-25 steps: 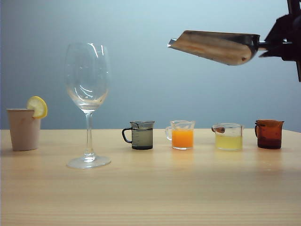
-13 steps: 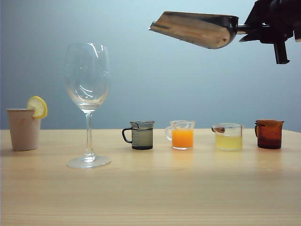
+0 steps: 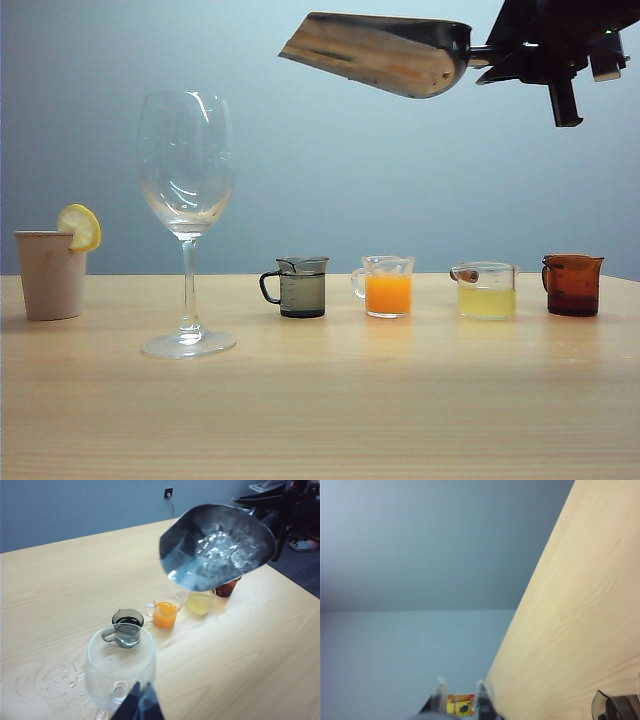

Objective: Pick up the ice scoop on the desk filled with ice cubes, pour the ice into the goblet, and finally put the scoop back on the table.

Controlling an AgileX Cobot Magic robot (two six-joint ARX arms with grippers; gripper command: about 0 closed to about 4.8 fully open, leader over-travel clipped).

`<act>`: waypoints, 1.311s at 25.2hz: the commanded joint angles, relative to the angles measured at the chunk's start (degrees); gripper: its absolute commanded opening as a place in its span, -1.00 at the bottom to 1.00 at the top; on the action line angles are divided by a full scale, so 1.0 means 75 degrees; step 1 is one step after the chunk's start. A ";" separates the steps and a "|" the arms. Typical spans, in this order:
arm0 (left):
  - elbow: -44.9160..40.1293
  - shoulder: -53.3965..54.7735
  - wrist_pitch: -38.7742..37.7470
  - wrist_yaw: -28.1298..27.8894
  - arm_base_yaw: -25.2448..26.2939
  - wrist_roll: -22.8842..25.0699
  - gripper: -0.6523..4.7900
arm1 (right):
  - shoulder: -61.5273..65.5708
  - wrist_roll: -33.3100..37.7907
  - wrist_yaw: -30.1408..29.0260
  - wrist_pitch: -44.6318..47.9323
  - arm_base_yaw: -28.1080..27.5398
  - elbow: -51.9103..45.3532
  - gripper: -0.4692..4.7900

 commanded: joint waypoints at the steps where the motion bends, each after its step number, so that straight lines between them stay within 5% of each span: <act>1: 0.0023 -0.0009 0.0038 0.0003 0.0015 0.0058 -0.78 | -0.0064 0.0085 0.0224 0.0003 0.0152 0.0248 -0.84; 33: 0.0023 -0.0012 0.0038 0.0009 0.0015 0.0061 -0.78 | -0.0061 -0.0032 0.1206 -0.0755 0.1425 0.1003 -0.84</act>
